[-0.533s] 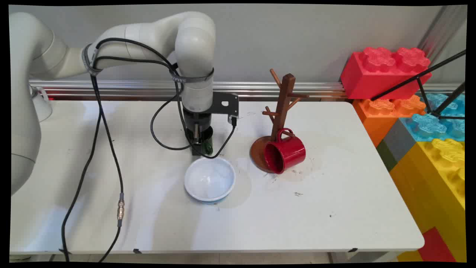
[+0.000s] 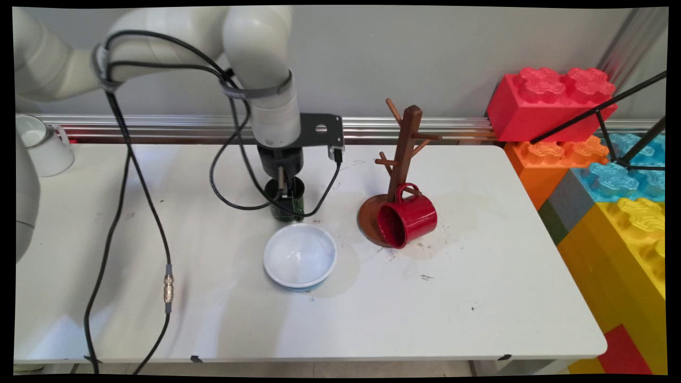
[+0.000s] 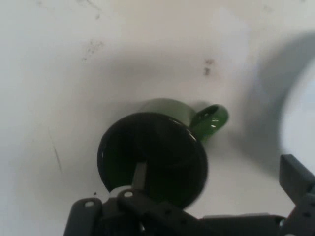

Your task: Pick up the red mug from the rack

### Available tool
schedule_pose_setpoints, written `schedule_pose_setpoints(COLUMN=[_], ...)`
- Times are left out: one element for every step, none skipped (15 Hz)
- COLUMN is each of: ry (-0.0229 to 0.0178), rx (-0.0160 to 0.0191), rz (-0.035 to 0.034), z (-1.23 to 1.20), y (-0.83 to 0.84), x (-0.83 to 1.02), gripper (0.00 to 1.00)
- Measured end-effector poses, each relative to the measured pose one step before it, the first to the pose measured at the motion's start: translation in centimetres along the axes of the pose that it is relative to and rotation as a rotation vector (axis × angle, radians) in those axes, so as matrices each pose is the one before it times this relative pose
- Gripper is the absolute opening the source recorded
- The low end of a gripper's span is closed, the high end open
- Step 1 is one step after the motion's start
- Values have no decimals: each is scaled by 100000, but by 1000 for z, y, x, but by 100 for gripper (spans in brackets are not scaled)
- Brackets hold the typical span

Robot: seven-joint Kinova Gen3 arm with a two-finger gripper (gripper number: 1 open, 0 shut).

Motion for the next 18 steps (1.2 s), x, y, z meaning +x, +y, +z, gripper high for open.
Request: schedule_pose_setpoints(ry=[1324, 993, 600, 1055, 740, 1427, 1127, 1851, 1220, 1934, 1882, 2406, 1580, 1426, 1484, 1111, 856, 781], rx=[-417, -623, -380, -776, -441, -1018, -673, -1136, -715, -800, -701, -736, -369, -373, -389, -184, -106, -25], rz=[-774, -660, -322, -456, -242, -489, -247, -90, 14, 228, 177, 281, 408, 389, 707, 698, 464, 655], z=[-1181, -992, -625, -880, -547, -751, -482, -631, -384, -489, -441, -432, -228, -171, -109, -42, -6, 82], y=[732, 764, 534, 891, 605, 964, 648, 962, 595, 800, 696, 768, 483, 400, 396, 305, 178, 135], x=[-588, -621, -433, -698, -507, -788, -550, -848, -558, -833, -833, -1143, -918, -942, -1187, -1283, -1132, -1566], gripper=[100, 100, 100, 100, 100, 100, 100, 100, 100, 100, 100, 100, 100, 100, 100, 100, 100, 100])
